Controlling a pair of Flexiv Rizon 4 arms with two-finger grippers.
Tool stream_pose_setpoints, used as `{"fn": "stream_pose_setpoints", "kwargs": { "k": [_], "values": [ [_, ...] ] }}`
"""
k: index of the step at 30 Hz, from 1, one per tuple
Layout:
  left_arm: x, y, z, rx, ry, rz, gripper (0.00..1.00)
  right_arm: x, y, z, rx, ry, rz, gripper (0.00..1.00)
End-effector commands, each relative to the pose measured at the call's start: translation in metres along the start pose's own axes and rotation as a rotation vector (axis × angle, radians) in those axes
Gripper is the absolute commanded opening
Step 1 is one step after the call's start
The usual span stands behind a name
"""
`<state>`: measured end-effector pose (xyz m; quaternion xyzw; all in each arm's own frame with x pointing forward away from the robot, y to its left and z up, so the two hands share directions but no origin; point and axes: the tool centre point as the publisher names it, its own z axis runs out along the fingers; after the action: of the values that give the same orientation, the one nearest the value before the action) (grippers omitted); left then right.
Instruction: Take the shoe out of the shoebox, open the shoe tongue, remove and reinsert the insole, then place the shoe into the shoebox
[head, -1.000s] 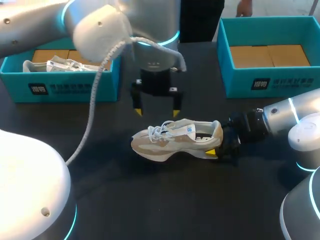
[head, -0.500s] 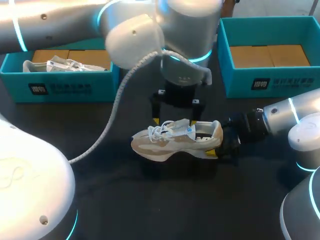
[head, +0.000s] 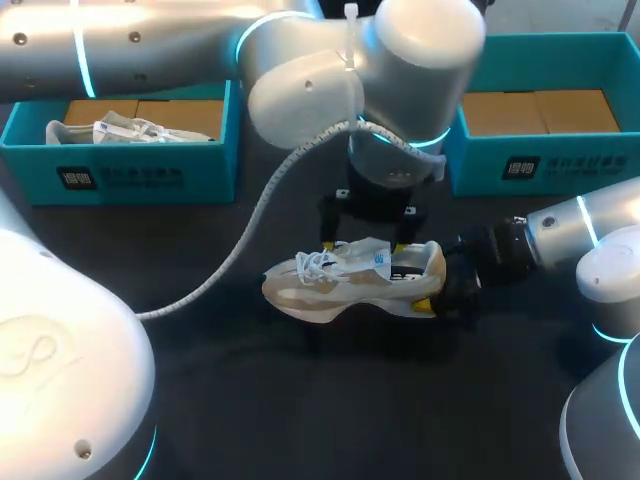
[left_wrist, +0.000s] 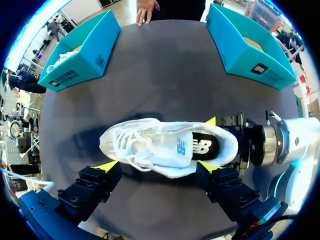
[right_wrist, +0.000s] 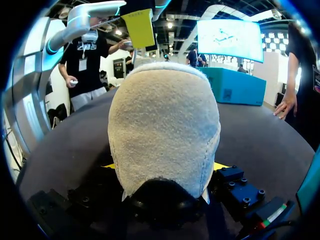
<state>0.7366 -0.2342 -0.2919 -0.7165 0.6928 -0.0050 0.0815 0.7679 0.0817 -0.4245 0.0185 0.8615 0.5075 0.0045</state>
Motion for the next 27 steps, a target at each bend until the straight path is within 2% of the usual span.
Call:
{"fn": "stream_pose_setpoints", "kwargs": {
  "k": [1, 5, 9, 27],
  "values": [
    [0.020, -0.007, 0.011, -0.014, -0.027, 0.008, 1.00, -0.001, 0.001, 0.001, 0.004, -0.001, 0.001, 0.00],
    [0.033, -0.010, 0.021, -0.010, -0.044, 0.026, 1.00, -0.001, 0.001, 0.001, 0.004, -0.001, 0.001, 0.00],
    [0.039, -0.011, 0.032, -0.014, -0.054, 0.033, 1.00, -0.001, 0.001, 0.001, 0.004, -0.001, 0.001, 0.00],
    [0.022, -0.009, 0.063, -0.057, -0.097, 0.014, 1.00, -0.001, 0.001, 0.001, 0.004, -0.001, 0.001, 0.00]
  ]
}}
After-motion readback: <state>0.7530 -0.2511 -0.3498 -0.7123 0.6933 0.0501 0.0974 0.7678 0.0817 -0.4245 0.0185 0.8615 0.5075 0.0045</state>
